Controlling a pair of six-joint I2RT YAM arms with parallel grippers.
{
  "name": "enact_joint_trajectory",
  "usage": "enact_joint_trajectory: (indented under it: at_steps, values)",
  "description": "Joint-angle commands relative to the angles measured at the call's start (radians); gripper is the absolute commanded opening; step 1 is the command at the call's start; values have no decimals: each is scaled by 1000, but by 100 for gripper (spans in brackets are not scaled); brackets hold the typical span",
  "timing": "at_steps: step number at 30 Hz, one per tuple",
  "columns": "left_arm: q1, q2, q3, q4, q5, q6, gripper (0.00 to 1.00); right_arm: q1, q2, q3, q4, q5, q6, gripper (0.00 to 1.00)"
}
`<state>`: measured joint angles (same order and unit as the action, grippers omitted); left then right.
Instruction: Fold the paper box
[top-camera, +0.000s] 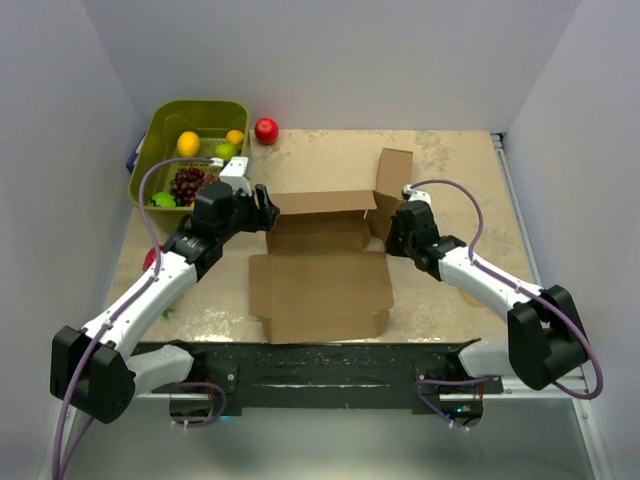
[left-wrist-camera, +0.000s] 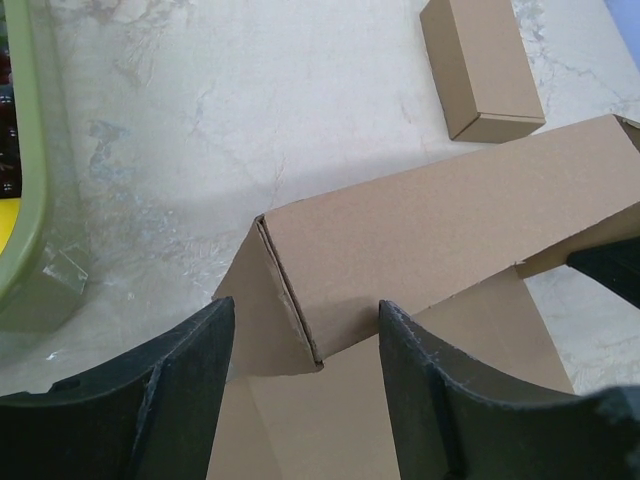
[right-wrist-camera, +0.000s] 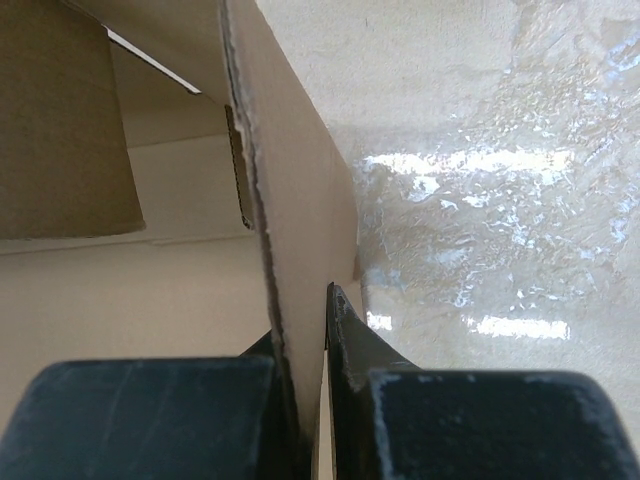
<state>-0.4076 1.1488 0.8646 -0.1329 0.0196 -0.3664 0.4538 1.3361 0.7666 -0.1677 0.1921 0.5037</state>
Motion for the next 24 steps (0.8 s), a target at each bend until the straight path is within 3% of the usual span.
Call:
enact_joint_trajectory:
  at_steps: [1,9,24]
  values:
    - [30,34,-16,62,66,-8,59,3,9,31,-3,6,-5,0]
    - [43,100,-16,81,175,-9,45,3,14,34,20,-32,16,0]
    - [43,118,-30,89,247,-11,40,54,60,103,68,-40,82,0]
